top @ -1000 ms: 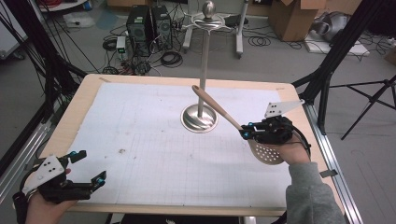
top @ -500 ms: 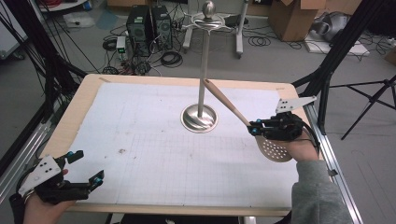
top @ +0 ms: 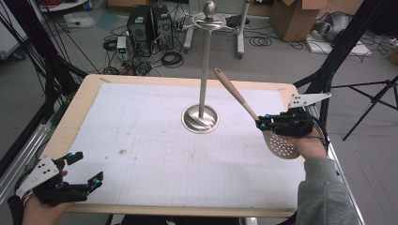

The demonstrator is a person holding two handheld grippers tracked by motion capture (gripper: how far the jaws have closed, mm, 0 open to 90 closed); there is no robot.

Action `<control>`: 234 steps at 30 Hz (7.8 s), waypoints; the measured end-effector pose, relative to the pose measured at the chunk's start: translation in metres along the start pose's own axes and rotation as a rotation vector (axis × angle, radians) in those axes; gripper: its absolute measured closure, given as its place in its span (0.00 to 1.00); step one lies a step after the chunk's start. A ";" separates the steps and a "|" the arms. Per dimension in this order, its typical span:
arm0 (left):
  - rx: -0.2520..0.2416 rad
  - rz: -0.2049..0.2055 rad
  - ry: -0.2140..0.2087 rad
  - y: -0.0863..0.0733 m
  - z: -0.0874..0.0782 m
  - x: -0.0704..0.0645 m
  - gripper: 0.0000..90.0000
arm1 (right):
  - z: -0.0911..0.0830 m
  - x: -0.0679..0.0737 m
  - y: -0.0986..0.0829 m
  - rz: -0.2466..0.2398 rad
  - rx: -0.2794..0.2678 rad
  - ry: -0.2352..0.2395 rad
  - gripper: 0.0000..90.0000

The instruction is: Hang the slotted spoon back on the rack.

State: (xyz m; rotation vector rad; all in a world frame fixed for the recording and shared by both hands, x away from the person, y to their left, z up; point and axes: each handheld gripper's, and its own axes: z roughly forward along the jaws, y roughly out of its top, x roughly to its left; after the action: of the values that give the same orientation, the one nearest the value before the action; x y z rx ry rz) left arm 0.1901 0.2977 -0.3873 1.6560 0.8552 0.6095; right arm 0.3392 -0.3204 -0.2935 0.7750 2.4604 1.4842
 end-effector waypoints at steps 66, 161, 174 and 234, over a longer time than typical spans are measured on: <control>0.000 -0.024 0.059 -0.005 -0.019 0.012 0.02 | -0.031 0.000 0.044 -0.035 -0.180 -0.111 0.87; -0.004 -0.030 0.058 -0.008 -0.021 0.013 0.02 | 0.005 -0.009 0.056 0.043 -0.124 -0.093 0.87; -0.019 -0.020 0.057 -0.006 -0.025 0.012 0.02 | 0.018 -0.010 0.058 0.051 -0.106 -0.091 0.87; -0.020 -0.032 0.097 -0.011 -0.041 0.010 0.02 | 0.072 -0.013 0.070 0.057 -0.051 -0.102 0.87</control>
State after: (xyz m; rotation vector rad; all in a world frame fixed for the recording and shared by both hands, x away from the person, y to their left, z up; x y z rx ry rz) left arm 0.1627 0.3315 -0.3885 1.6023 0.9404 0.6783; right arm 0.4029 -0.2445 -0.2701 0.8948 2.3352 1.4816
